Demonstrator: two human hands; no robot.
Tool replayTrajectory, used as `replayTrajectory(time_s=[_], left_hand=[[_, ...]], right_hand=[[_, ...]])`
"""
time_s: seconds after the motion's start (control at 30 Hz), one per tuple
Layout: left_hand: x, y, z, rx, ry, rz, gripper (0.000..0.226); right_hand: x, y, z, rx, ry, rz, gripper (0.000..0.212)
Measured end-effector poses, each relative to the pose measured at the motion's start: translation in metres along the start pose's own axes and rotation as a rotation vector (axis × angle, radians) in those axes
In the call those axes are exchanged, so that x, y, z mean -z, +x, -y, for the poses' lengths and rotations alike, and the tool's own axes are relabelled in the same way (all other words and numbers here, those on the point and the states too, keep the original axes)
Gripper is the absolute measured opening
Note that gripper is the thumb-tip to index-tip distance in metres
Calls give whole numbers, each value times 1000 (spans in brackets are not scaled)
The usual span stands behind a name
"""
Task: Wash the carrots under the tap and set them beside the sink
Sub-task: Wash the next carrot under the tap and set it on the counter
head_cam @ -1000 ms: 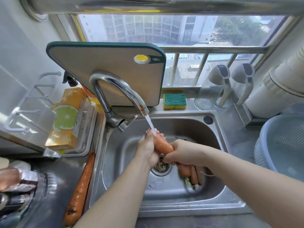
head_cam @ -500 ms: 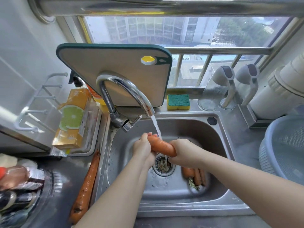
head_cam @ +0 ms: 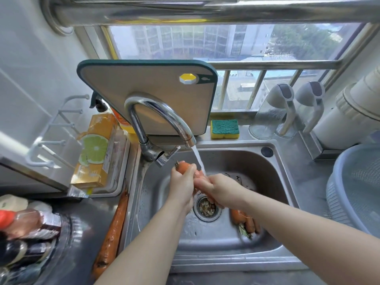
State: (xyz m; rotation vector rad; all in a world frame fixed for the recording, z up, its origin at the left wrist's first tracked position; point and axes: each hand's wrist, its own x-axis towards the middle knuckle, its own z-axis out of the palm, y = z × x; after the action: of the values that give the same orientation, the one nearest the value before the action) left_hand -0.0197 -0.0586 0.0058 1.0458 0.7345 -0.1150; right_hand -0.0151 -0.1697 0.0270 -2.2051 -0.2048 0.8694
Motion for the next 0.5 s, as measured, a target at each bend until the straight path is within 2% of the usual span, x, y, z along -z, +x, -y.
replayTrajectory(time_s=[0.1, 0.17, 0.23, 0.3, 0.43, 0.5], left_hand=[[-5, 6, -4, 25, -19, -177, 13], [-1, 8, -3, 28, 95, -237, 14], [4, 8, -2, 46, 170, -236, 19], [7, 5, -3, 87, 136, -165, 25], [17, -5, -16, 171, -112, 24, 24], [27, -9, -22, 190, -136, 110, 22]], right_hand=[[-9, -4, 1, 139, -375, -166, 38], [-7, -5, -7, 223, -643, -277, 41], [-3, -5, -16, 337, -745, -308, 43], [4, -4, -22, 347, -655, -318, 44], [29, 5, -28, 148, -215, -429, 45], [36, 9, -31, 103, -27, -396, 43]])
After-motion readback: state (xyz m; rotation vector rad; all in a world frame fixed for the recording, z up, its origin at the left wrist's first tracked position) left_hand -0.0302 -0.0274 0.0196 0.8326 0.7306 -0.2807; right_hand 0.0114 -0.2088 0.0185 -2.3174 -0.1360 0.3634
